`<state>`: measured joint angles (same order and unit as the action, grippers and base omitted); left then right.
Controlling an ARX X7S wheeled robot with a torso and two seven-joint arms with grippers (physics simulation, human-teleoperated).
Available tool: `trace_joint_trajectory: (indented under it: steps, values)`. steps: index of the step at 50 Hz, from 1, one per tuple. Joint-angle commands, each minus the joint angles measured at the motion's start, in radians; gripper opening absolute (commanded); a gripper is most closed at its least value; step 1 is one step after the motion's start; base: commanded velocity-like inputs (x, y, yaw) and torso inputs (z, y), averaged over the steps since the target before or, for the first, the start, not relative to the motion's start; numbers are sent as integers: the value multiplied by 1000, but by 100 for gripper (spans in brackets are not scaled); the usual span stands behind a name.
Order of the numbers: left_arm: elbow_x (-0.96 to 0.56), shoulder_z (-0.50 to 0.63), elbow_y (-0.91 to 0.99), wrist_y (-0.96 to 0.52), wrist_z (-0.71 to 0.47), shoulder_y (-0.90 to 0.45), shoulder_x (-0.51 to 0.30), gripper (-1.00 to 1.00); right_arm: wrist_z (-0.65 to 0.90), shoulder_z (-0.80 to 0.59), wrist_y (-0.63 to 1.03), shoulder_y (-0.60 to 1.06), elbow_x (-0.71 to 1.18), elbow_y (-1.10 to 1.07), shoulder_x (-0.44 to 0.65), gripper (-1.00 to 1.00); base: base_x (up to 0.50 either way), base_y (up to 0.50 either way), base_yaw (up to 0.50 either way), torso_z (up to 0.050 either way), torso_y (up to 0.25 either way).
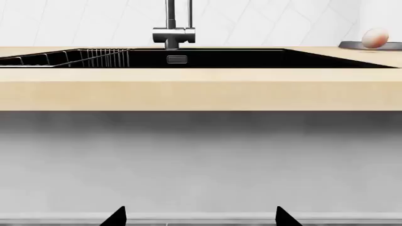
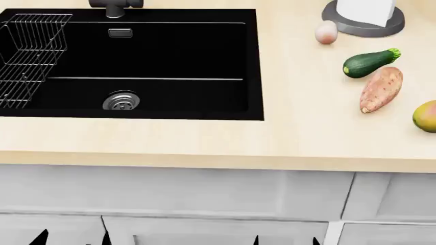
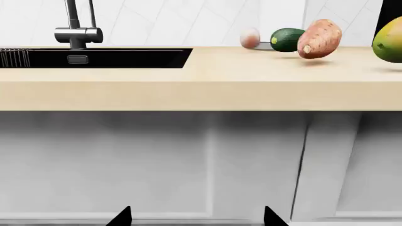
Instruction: There is a mixed pile of frozen fruits and vegetables on the counter. Locate all the frozen vegetables and place the items in a bowl on the counter. Take all the frozen fruits and defrost them in a running sink.
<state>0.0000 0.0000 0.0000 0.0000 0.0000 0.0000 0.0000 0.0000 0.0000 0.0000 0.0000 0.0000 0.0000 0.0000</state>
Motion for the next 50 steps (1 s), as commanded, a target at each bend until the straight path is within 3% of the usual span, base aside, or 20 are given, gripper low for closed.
trace_joint_trajectory:
  steps: [1,16,35,50]
  values:
    - [-40,7,-3,-2,-15,1,-14,100,20,-19,3,-2,17,-3,15,100,0,0,0,0,0]
    - [-113,47,24,2,-39,15,-56,100,66,-65,-1,6,57,11,53,100,0,0,0,0,0]
    - [-95,88,8,10,-89,1,-80,100,101,-92,14,13,81,19,78,100,0,0,0,0,0]
    - [-115,106,6,12,-105,0,-98,100,120,-116,6,17,89,24,97,100,0,-188,0,0,0]
